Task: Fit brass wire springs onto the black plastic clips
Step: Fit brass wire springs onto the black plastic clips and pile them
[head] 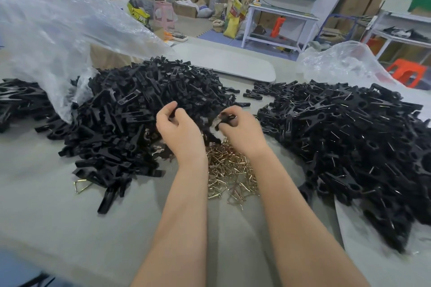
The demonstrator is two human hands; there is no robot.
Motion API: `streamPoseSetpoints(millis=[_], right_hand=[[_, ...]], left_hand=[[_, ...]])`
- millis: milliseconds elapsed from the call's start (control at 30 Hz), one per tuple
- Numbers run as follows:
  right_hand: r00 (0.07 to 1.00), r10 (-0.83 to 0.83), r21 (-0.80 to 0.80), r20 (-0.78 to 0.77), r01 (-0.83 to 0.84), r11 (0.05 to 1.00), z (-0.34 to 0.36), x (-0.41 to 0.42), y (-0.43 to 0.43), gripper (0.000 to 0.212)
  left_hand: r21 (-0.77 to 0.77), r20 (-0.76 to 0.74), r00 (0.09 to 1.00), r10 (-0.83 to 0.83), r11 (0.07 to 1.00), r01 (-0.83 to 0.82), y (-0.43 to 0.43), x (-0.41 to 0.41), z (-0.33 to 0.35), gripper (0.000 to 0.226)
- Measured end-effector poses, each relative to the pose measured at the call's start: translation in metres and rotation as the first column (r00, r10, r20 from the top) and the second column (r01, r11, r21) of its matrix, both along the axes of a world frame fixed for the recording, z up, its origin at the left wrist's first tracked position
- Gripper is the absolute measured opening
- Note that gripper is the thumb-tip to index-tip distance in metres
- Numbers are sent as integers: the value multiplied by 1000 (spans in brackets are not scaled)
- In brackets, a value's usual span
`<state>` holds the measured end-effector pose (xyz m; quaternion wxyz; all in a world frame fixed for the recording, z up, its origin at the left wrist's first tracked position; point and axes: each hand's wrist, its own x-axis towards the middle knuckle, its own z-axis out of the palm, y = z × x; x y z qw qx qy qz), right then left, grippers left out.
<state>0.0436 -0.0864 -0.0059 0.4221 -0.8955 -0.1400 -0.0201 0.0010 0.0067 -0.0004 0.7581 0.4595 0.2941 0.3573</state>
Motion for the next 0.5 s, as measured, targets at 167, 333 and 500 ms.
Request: streamPoseSetpoints(millis=[167, 333, 500], right_hand=[[996, -52, 256, -73, 69, 964, 1, -5, -14, 14], [977, 79, 644, -197, 69, 762, 7, -17, -35, 15], [989, 71, 587, -131, 19, 810, 1, -29, -56, 19]], left_hand=[[171, -22, 996, -82, 982, 85, -5, 4, -7, 17], [475, -174, 878, -447, 742, 472, -15, 7, -10, 24], [542, -293, 708, -642, 499, 677, -26, 3, -12, 22]])
